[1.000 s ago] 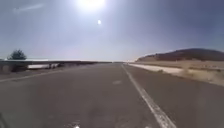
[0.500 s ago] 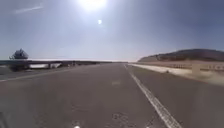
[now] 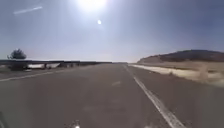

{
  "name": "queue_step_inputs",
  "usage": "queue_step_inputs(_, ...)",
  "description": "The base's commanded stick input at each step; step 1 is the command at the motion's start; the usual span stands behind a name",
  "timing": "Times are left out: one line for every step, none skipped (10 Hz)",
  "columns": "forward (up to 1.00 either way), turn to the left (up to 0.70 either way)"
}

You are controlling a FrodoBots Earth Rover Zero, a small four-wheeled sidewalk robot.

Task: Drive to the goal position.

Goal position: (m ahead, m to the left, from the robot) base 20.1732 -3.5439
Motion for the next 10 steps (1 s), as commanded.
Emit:
queue_step_inputs(1.00, 0.00)
queue_step_inputs(1.00, 0.00)
queue_step_inputs(1.00, 0.00)
queue_step_inputs(1.00, 0.00)
queue_step_inputs(1.00, 0.00)
queue_step_inputs(1.00, 0.00)
queue_step_inputs(1.00, 0.00)
queue_step_inputs(1.00, 0.00)
queue_step_inputs(1.00, 0.00)
queue_step_inputs(1.00, 0.00)
